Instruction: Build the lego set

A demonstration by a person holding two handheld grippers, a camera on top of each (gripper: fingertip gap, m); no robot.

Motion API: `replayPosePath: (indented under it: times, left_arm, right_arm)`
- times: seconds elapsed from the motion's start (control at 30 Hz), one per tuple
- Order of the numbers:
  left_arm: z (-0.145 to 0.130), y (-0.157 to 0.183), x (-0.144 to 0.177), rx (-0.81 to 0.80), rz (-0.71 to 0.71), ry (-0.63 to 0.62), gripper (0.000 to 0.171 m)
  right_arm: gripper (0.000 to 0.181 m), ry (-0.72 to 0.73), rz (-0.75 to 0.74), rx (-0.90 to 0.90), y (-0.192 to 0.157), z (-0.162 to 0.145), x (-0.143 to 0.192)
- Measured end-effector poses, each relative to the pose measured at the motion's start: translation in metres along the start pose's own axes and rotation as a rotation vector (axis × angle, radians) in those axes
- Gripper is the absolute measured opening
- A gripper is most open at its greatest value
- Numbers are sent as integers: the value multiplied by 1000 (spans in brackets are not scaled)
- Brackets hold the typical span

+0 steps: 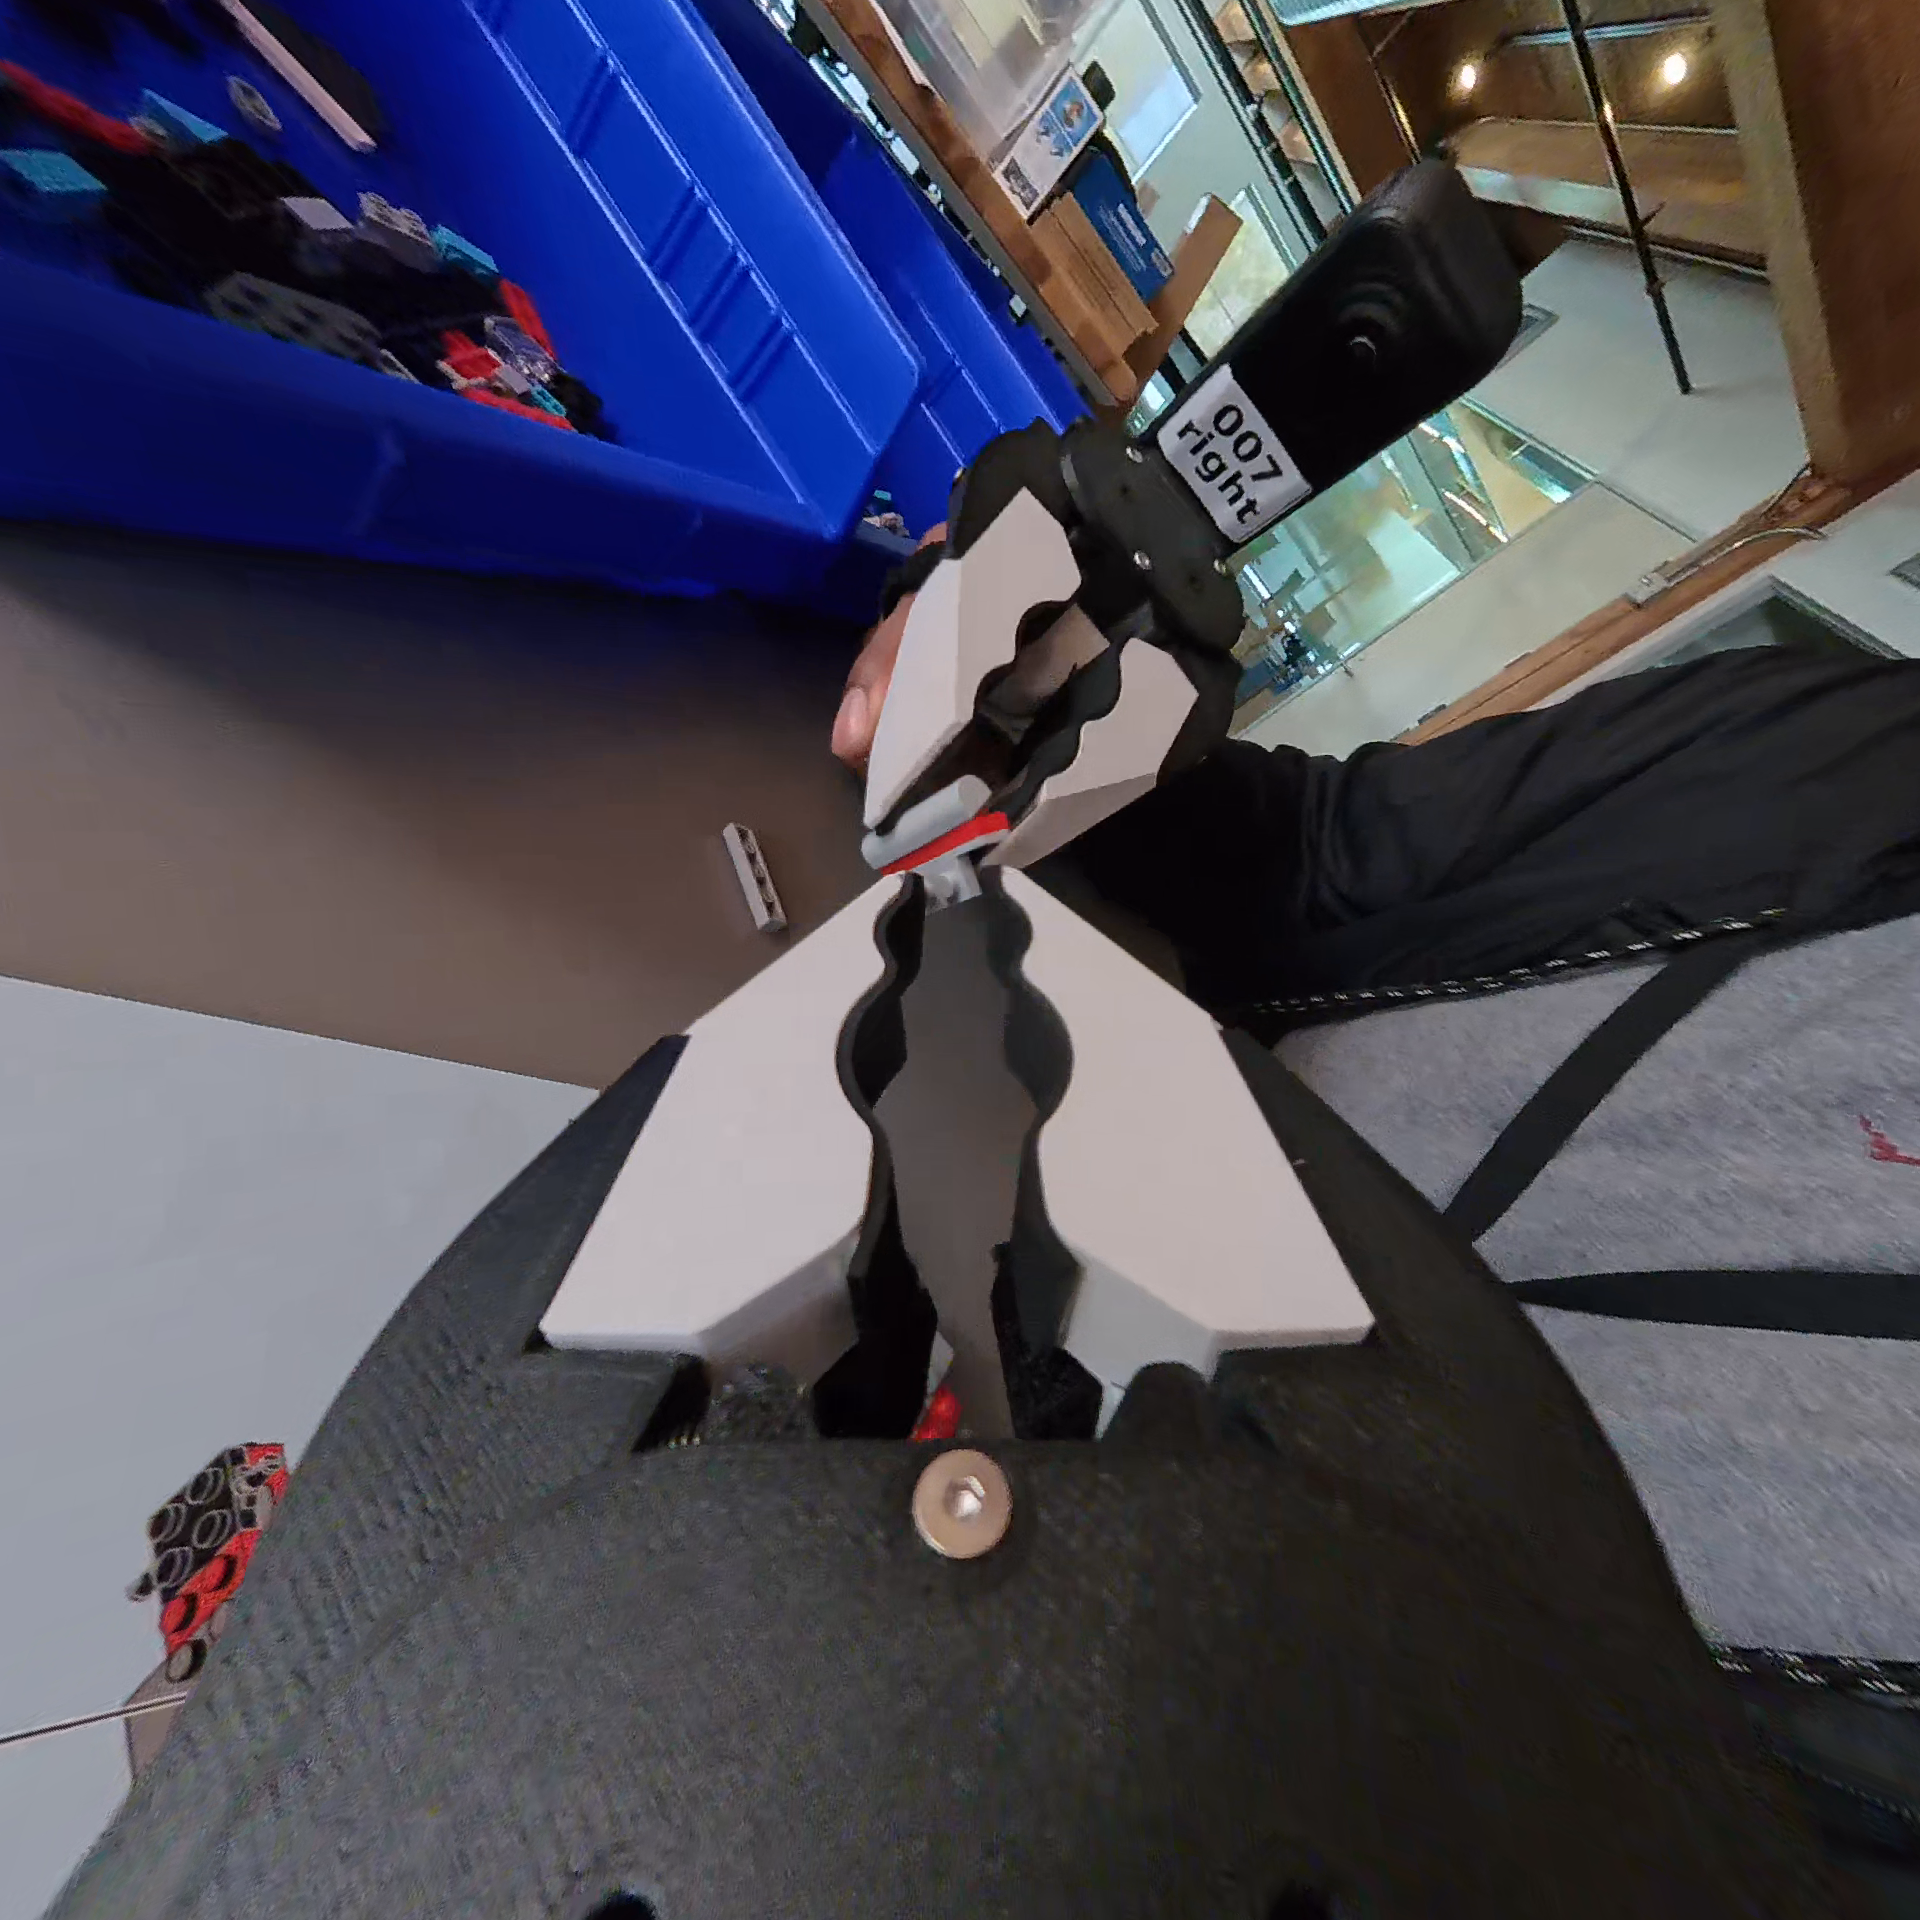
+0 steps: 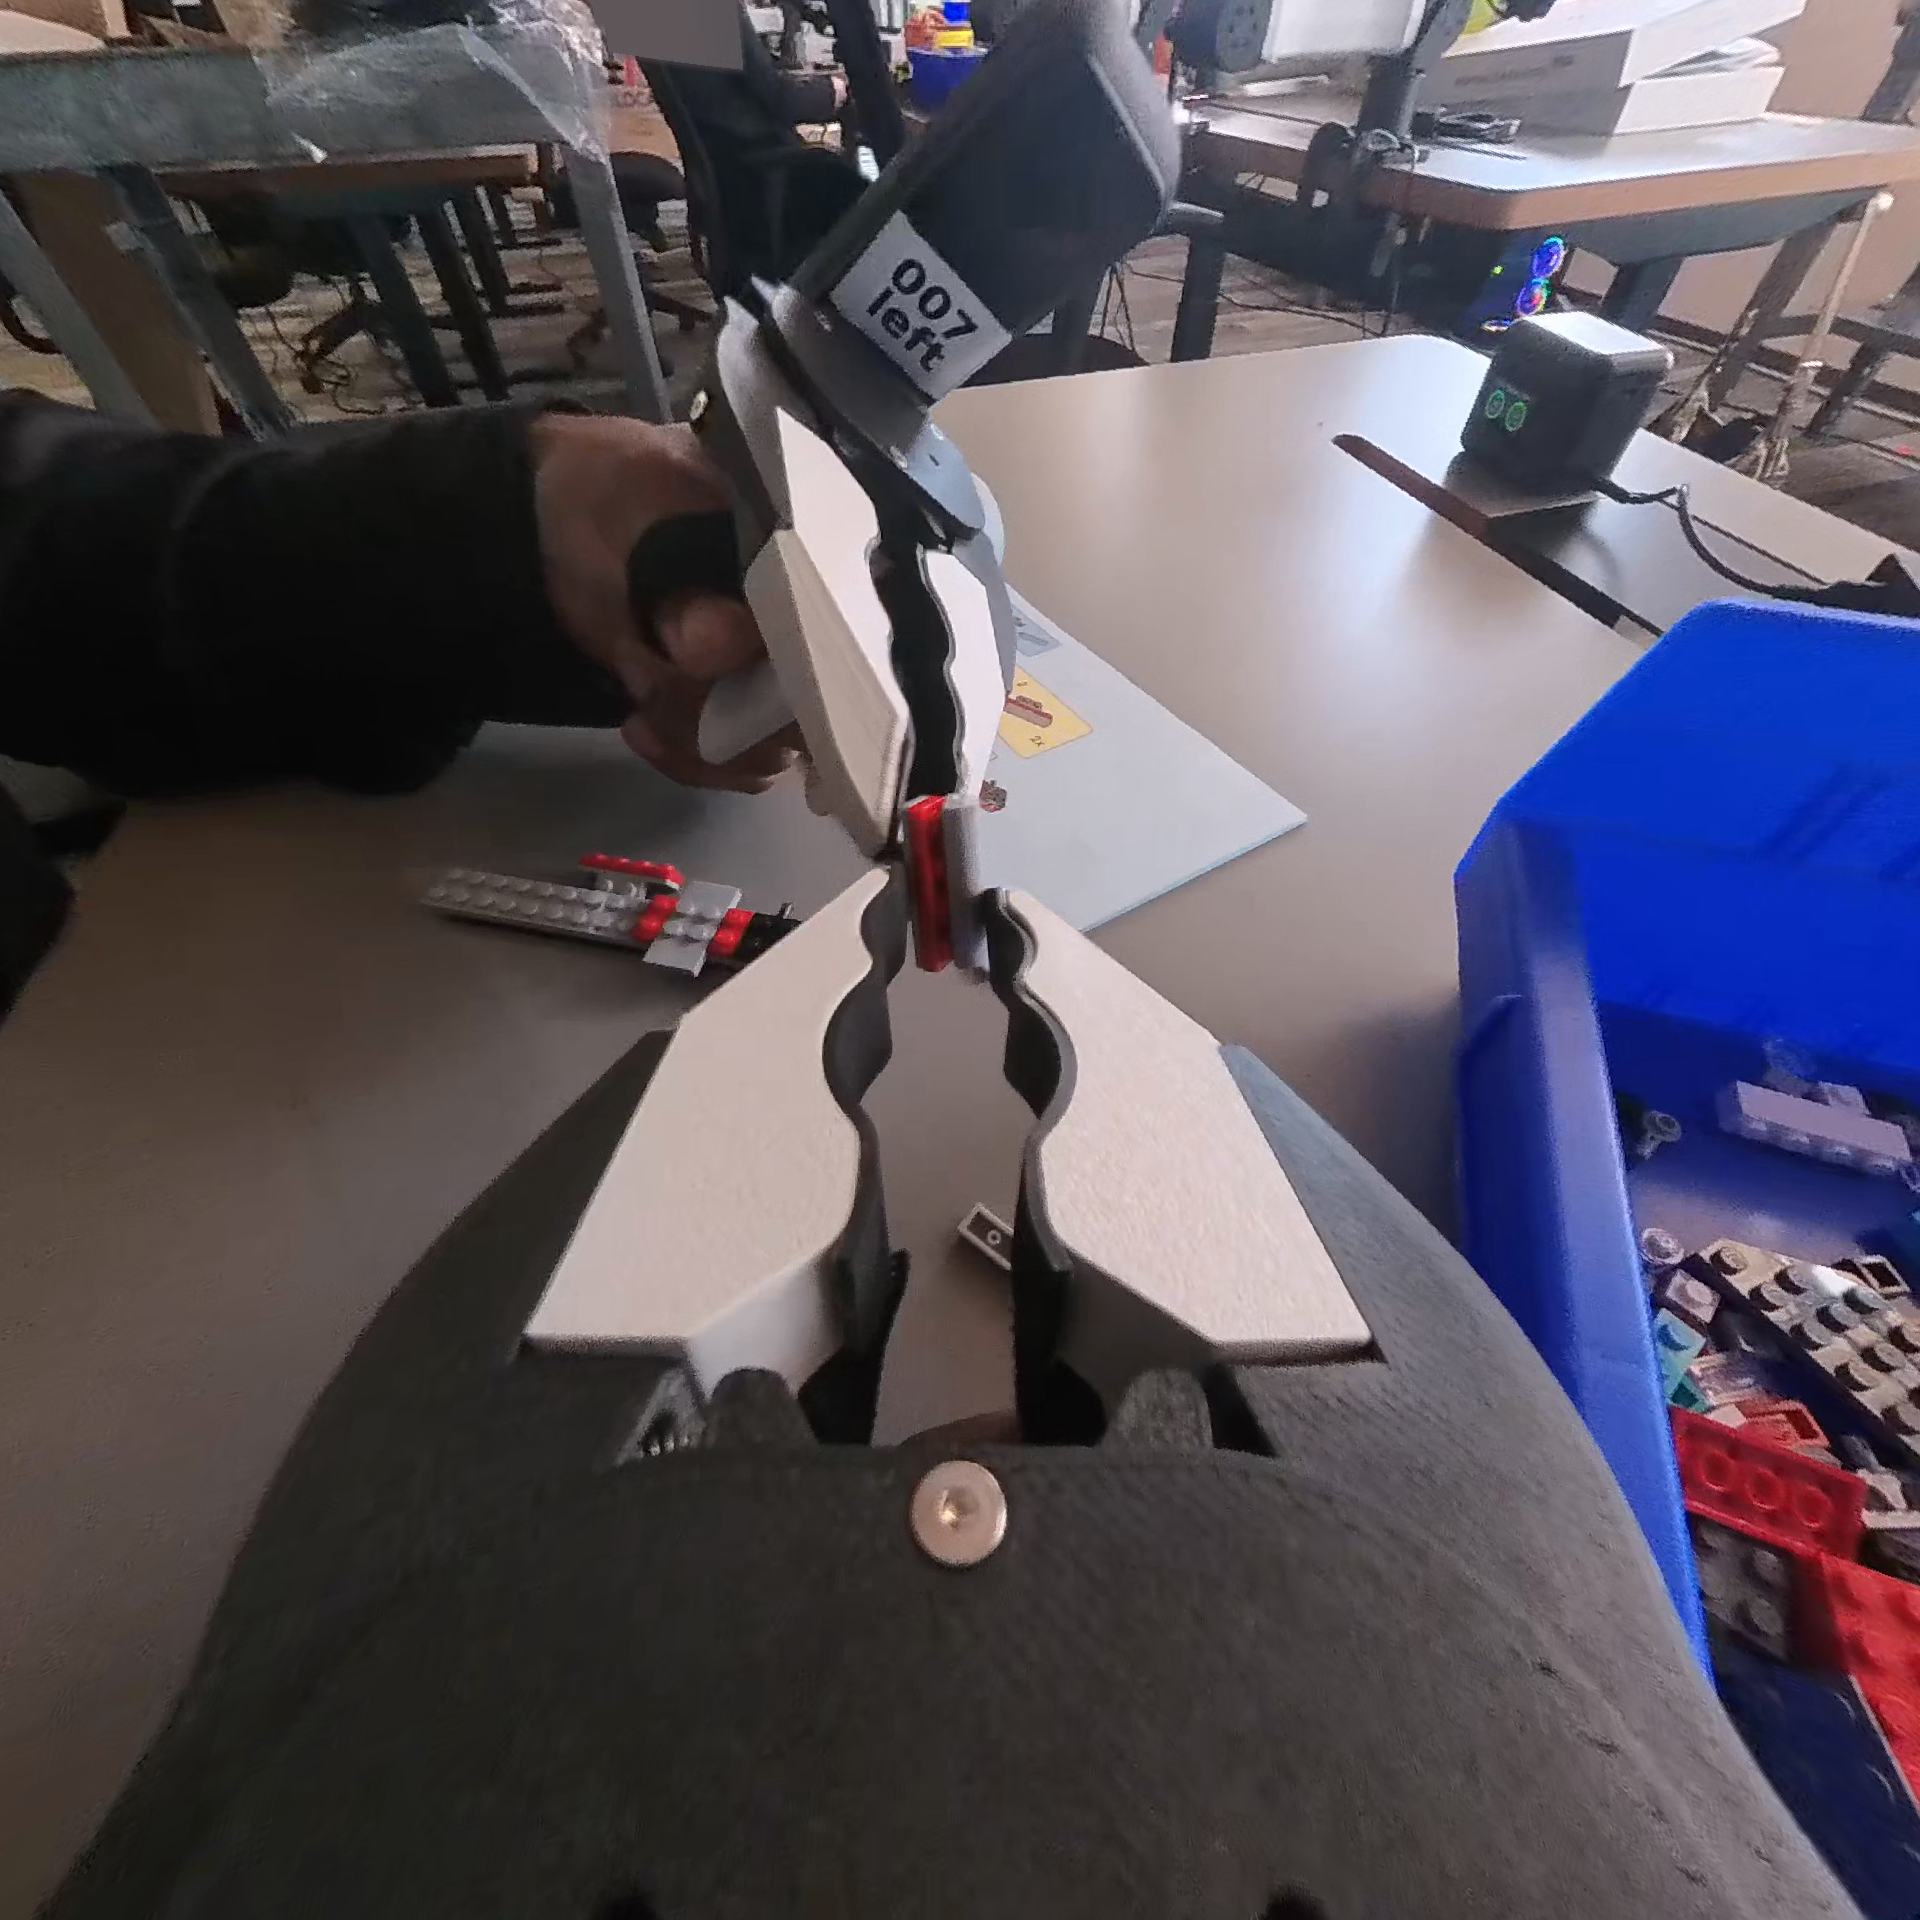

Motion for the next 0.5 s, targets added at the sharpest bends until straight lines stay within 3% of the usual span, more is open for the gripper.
replayPosePath:
  times: [0.5]
  left_arm:
    - [10,3,2,-158,93,35,6]
  right_arm:
    - [17,61,-69,-150,12,7,1]
Point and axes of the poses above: each gripper's, where its closed fingertips meet, x back along the fingers, z out of its top, y = z × x across the jaws, the point moved 5 cm from there along x, back along the fingers, and after that the axes turned 7 degrees about -z, right-handed, at the moved point
